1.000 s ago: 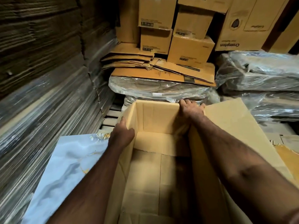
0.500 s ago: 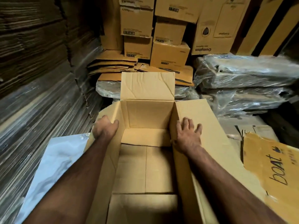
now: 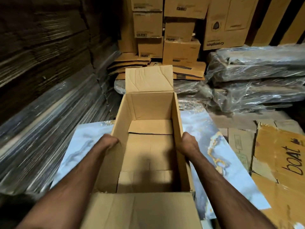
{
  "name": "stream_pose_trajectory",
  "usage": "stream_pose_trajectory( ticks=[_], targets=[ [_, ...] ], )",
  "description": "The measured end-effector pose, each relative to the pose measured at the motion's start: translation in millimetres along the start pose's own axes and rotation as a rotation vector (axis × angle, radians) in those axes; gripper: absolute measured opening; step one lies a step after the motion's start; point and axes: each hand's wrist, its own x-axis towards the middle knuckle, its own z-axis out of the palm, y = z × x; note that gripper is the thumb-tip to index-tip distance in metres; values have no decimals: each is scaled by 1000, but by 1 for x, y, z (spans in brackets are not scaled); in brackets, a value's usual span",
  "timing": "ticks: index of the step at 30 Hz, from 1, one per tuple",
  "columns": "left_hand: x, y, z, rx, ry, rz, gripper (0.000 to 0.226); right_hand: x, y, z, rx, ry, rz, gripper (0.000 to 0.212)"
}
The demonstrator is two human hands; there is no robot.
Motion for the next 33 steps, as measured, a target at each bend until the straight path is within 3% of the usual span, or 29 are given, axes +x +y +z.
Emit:
stream_pose_trajectory(
  ticks=[6, 9, 12, 16, 22, 26, 33],
  targets=[
    [-31, 0, -27, -285, 150, 50, 24, -16, -12, -19, 117, 147, -169, 10],
    [-39, 7, -54, -439, 255, 147, 29, -18, -35, -38, 163, 275, -342, 28],
    [-43, 13, -78, -554, 236, 234, 25, -22, -46, -45, 238, 392, -489, 41],
    [-34, 0, -98, -653, 228, 175, 43, -31, -47, -29, 292, 494, -637, 52],
    [-13, -24, -87, -705, 293, 199, 53, -43, -48, -3, 258, 494, -614, 60],
    [-24, -14, -84, -710, 352, 163, 44, -47, -49, -6, 238, 460, -602, 60],
    [-35, 15, -64, -804, 337, 337, 32, -35, -43, -25, 114, 437, -336, 48]
  ],
)
